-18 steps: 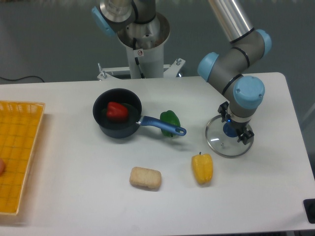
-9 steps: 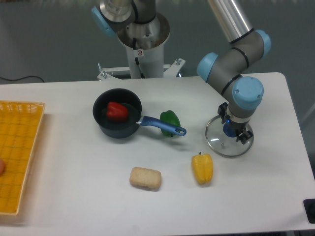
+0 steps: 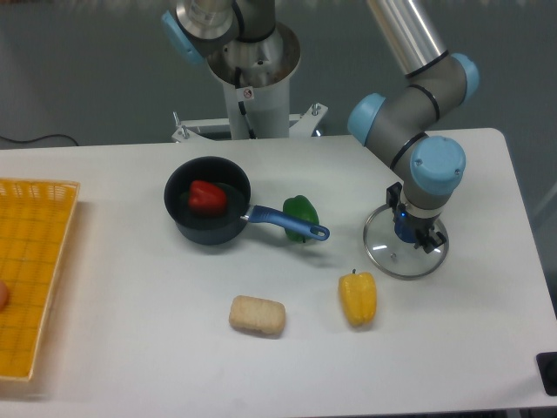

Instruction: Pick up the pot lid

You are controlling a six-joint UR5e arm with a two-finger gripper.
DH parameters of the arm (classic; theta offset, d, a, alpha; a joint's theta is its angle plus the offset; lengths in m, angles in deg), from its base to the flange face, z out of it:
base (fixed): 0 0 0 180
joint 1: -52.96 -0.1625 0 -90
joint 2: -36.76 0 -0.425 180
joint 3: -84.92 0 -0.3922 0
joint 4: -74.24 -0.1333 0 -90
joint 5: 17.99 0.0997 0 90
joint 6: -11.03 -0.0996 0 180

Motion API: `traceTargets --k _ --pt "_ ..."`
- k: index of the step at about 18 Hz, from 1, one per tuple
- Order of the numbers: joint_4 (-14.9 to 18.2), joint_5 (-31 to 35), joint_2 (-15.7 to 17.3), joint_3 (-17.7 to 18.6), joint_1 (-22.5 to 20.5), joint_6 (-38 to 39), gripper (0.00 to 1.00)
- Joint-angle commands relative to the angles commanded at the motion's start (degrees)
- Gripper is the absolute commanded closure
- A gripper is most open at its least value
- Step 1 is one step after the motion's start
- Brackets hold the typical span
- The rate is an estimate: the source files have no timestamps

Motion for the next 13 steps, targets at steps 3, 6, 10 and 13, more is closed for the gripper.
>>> traceTargets --k 3,6,10,13 --pt "0.3 0.1 0.1 -0.4 0.0 0.0 0.54" --pt "0.3 0.1 0.1 -0.4 0.0 0.0 0.60" --pt "0.5 0.1 0.1 -1.1 0.1 0.0 0.61" --pt "1.0 0.1 0.4 -1.6 0.1 0.0 0.63"
